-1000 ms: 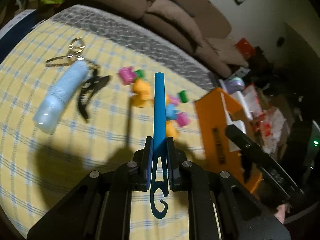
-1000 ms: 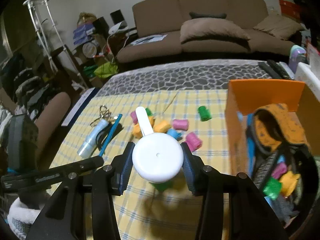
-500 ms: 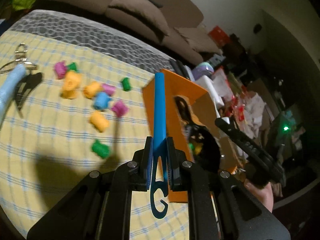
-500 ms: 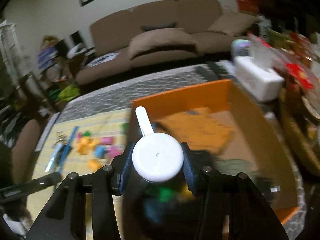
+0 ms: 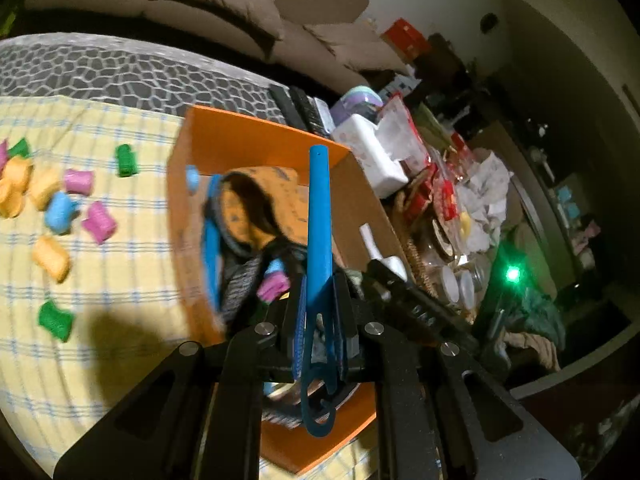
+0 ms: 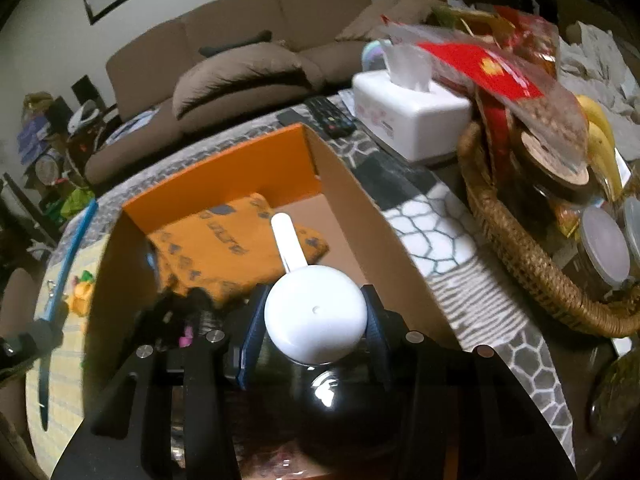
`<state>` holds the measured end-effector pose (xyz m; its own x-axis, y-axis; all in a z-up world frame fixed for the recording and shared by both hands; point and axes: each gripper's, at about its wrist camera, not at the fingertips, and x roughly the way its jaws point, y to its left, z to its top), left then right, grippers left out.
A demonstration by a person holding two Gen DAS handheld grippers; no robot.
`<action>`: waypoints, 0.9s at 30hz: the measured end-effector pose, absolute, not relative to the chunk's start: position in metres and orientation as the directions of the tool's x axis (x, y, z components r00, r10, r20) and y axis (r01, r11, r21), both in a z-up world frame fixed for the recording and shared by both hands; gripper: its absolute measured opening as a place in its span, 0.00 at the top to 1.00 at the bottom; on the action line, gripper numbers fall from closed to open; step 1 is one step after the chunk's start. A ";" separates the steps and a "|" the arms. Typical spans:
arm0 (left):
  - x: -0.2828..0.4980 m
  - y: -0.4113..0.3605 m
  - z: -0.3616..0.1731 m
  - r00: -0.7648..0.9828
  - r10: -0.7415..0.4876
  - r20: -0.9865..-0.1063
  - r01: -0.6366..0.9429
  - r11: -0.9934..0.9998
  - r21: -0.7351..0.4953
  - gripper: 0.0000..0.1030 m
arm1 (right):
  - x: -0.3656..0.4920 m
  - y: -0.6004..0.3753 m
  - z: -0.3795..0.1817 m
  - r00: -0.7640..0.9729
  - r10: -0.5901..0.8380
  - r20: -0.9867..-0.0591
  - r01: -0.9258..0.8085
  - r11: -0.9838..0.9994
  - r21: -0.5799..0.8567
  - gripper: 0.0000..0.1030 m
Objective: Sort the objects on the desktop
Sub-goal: 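Lower the scoop into the box with the right gripper while the left gripper drops the blue comb there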
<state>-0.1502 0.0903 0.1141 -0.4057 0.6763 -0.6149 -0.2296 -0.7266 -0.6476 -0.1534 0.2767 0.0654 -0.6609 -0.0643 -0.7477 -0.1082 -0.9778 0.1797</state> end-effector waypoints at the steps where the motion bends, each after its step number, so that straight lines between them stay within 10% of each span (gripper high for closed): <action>1: -0.153 0.098 0.114 -0.401 0.678 -0.617 -0.231 -0.726 -0.648 0.89 | -0.154 0.280 0.063 -0.656 -0.060 -0.752 -0.119 -0.976 0.181 0.55; 6: -0.169 0.127 0.114 -0.379 0.692 -0.614 -0.218 -0.712 -0.667 0.89 | -0.149 0.283 0.067 -0.683 -0.080 -0.726 -0.132 -0.964 0.231 0.37; 27: -0.231 0.229 0.074 -0.335 0.642 -0.690 -0.121 -0.755 -0.644 0.89 | -0.137 0.321 0.085 -0.704 -0.076 -0.706 -0.188 -0.939 0.289 0.37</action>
